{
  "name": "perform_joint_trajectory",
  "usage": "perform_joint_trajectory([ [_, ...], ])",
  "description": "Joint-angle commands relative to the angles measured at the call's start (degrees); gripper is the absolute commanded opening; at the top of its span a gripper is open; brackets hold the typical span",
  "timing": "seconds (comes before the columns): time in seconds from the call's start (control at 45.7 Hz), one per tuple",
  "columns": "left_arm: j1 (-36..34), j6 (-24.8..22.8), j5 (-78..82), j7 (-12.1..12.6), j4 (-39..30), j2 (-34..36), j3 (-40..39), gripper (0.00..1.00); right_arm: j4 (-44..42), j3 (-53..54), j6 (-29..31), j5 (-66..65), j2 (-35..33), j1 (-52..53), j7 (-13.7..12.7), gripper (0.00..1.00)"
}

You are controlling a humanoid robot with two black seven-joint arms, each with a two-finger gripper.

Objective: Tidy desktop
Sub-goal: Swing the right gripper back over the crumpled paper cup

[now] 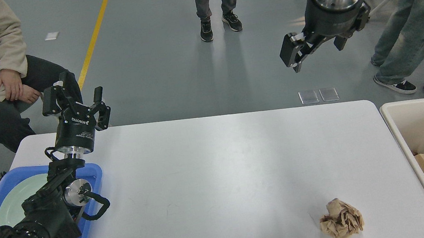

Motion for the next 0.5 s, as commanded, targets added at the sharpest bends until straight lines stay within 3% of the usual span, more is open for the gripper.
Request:
perform_joint_trajectory([
  [0.0,0.0,0.0,0.0,0.0,0.0,0.0,0.0,0.97,1.9,1.0,0.0,-0.1,4.2,-3.9,-0.1,1.00],
  [0.482,0.0,0.0,0.0,0.1,0.0,-0.1,0.0,0.96,-2.8,1.8,0.0,-0.3,7.2,-24.1,-0.2,1.00],
])
